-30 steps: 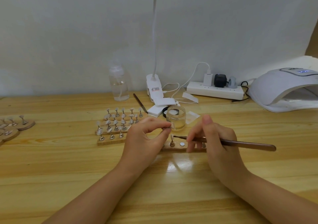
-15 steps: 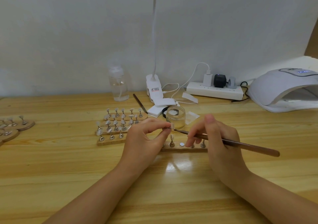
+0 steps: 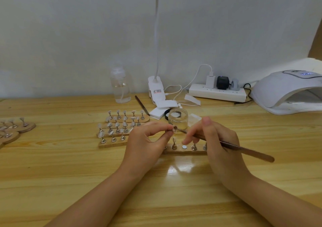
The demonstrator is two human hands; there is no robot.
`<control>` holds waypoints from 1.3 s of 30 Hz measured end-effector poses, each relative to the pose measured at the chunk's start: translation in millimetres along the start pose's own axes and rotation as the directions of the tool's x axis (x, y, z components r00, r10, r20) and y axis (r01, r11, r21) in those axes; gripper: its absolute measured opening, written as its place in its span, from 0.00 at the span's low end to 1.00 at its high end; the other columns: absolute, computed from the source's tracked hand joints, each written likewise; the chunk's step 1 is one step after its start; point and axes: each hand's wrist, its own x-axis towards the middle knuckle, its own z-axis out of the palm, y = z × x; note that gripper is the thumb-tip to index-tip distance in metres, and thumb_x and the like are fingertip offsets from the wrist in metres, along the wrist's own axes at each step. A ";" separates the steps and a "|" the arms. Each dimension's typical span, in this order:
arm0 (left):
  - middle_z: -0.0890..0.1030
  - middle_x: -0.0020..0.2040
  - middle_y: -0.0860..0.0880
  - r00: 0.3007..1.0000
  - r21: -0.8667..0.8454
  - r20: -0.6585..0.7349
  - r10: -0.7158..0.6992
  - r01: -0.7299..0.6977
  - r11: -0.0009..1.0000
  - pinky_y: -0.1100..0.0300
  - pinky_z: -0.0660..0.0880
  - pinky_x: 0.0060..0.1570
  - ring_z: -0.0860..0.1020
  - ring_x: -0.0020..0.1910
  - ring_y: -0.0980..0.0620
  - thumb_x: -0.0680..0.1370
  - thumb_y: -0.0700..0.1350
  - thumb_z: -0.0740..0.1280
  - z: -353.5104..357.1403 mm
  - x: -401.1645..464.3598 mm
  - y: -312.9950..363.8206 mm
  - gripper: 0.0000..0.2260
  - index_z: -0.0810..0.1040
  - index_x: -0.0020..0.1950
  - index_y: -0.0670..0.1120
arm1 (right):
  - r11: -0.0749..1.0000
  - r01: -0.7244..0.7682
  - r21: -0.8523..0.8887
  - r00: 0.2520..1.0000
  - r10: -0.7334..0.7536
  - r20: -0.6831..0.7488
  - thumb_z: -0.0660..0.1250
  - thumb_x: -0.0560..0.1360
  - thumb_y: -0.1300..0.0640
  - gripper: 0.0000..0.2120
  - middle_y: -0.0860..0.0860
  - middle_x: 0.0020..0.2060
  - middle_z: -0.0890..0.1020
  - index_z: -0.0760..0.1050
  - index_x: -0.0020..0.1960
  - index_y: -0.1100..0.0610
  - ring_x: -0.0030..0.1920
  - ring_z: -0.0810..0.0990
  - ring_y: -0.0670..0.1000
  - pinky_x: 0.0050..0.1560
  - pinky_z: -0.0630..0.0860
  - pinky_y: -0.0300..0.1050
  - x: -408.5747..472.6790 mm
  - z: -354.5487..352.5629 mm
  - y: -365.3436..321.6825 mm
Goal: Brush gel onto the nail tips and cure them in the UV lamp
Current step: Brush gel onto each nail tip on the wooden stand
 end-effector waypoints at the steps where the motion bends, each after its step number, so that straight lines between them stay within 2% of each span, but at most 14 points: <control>1: 0.82 0.41 0.60 1.000 -0.004 -0.002 0.000 0.000 1.000 0.76 0.69 0.45 0.78 0.44 0.65 0.70 0.37 0.72 0.1 0.0 0.0 0.11 0.82 0.42 0.54 | 0.999 -0.025 0.044 1.000 0.025 -0.001 0.51 0.73 0.43 0.23 0.53 0.28 0.81 0.76 0.31 0.54 0.29 0.78 0.43 0.36 0.72 0.32 -0.4 0.2 -0.7; 3: 0.82 0.41 0.60 1.000 -0.015 -0.003 -0.008 0.008 1.000 0.76 0.70 0.45 0.78 0.44 0.66 0.69 0.37 0.72 -0.2 0.0 -0.1 0.11 0.81 0.42 0.55 | 0.997 -0.018 0.077 1.000 0.019 -0.016 0.51 0.73 0.43 0.23 0.55 0.26 0.80 0.75 0.30 0.54 0.28 0.77 0.43 0.34 0.72 0.31 -1.2 -0.5 -0.2; 7: 0.81 0.40 0.62 1.000 -0.016 -0.011 -0.019 0.019 1.000 0.77 0.69 0.44 0.78 0.44 0.68 0.69 0.37 0.72 -0.3 -0.3 -0.8 0.12 0.81 0.41 0.56 | 1.000 0.007 0.013 1.000 -0.007 0.004 0.51 0.74 0.44 0.21 0.50 0.32 0.82 0.76 0.34 0.54 0.34 0.78 0.42 0.36 0.69 0.28 0.2 0.3 0.0; 11: 0.81 0.39 0.64 0.999 -0.013 -0.019 -0.045 0.044 0.999 0.75 0.71 0.45 0.79 0.44 0.67 0.69 0.38 0.72 -0.1 -0.2 -0.7 0.11 0.81 0.40 0.57 | 0.993 -0.023 0.116 1.000 0.023 -0.001 0.52 0.73 0.44 0.24 0.56 0.27 0.80 0.76 0.31 0.57 0.28 0.78 0.44 0.34 0.73 0.32 -2.0 -0.1 -1.7; 15: 0.81 0.40 0.67 0.997 -0.019 -0.019 -0.079 0.079 0.997 0.71 0.72 0.48 0.79 0.45 0.66 0.69 0.41 0.73 -0.3 0.0 -0.6 0.10 0.81 0.40 0.57 | 0.999 0.002 0.034 1.000 -0.002 0.000 0.51 0.74 0.45 0.22 0.50 0.32 0.82 0.77 0.35 0.56 0.34 0.77 0.42 0.35 0.69 0.28 -0.2 -0.5 -1.8; 19: 0.81 0.40 0.65 0.997 -0.035 -0.009 -0.082 0.082 0.996 0.75 0.71 0.45 0.79 0.44 0.67 0.69 0.41 0.73 -0.7 -0.1 0.3 0.08 0.83 0.41 0.54 | 0.985 -0.050 0.166 0.999 0.052 -0.008 0.52 0.73 0.43 0.24 0.55 0.25 0.79 0.76 0.30 0.57 0.27 0.78 0.46 0.32 0.73 0.32 -1.5 0.6 -2.8; 23: 0.82 0.40 0.64 0.996 -0.058 -0.007 -0.084 0.083 0.995 0.77 0.70 0.43 0.79 0.43 0.67 0.69 0.40 0.73 -0.7 0.3 -0.4 0.07 0.83 0.41 0.53 | 0.997 -0.015 0.080 1.000 0.015 -0.008 0.51 0.74 0.44 0.23 0.51 0.31 0.82 0.77 0.34 0.57 0.32 0.77 0.44 0.35 0.72 0.32 -0.2 -0.4 -2.0; 25: 0.82 0.39 0.63 0.996 -0.070 -0.008 -0.084 0.083 0.994 0.77 0.70 0.43 0.79 0.43 0.66 0.68 0.40 0.73 -0.5 0.3 -0.4 0.07 0.83 0.41 0.52 | 0.989 -0.061 0.135 0.998 0.061 0.007 0.52 0.73 0.42 0.24 0.53 0.28 0.81 0.77 0.32 0.55 0.30 0.78 0.44 0.33 0.71 0.29 -0.8 0.5 -2.8; 27: 0.82 0.39 0.63 0.996 -0.081 -0.008 -0.084 0.084 0.993 0.77 0.70 0.43 0.79 0.42 0.66 0.68 0.40 0.73 -0.6 0.3 0.0 0.07 0.83 0.40 0.52 | 0.979 -0.077 0.187 0.997 0.080 -0.009 0.53 0.72 0.42 0.24 0.56 0.25 0.80 0.77 0.29 0.54 0.27 0.78 0.46 0.32 0.73 0.32 -1.3 0.4 -3.3; 31: 0.82 0.40 0.62 0.996 -0.085 -0.005 -0.088 0.087 0.993 0.75 0.72 0.43 0.79 0.42 0.66 0.68 0.40 0.73 -1.3 0.8 -0.5 0.08 0.83 0.41 0.53 | 0.995 -0.030 0.100 1.000 0.030 0.002 0.53 0.74 0.44 0.21 0.50 0.31 0.82 0.77 0.34 0.55 0.32 0.77 0.43 0.36 0.72 0.31 0.5 -0.3 -1.9; 34: 0.82 0.39 0.63 0.996 -0.086 -0.007 -0.092 0.091 0.992 0.74 0.72 0.43 0.80 0.41 0.66 0.68 0.40 0.73 -1.5 0.8 -0.4 0.09 0.82 0.40 0.54 | 0.981 -0.081 0.174 0.996 0.075 0.040 0.57 0.73 0.44 0.21 0.54 0.26 0.81 0.77 0.30 0.53 0.29 0.78 0.44 0.34 0.73 0.31 -0.6 0.1 -5.2; 36: 0.82 0.39 0.63 0.995 -0.087 -0.012 -0.100 0.099 0.991 0.72 0.73 0.44 0.80 0.41 0.65 0.68 0.41 0.73 -1.1 1.0 -0.3 0.09 0.82 0.39 0.56 | 0.992 -0.033 0.120 0.999 0.031 0.023 0.56 0.72 0.44 0.19 0.51 0.27 0.81 0.77 0.31 0.53 0.30 0.78 0.42 0.34 0.72 0.30 -0.7 -1.1 -6.4; 39: 0.83 0.38 0.62 0.995 -0.097 -0.004 -0.102 0.101 0.990 0.70 0.74 0.45 0.80 0.41 0.64 0.67 0.42 0.74 -0.5 1.3 1.1 0.08 0.82 0.39 0.56 | 0.993 0.052 -0.104 0.999 -0.053 -0.009 0.61 0.70 0.46 0.11 0.45 0.37 0.82 0.76 0.41 0.53 0.42 0.79 0.40 0.41 0.71 0.28 3.7 -3.7 -6.5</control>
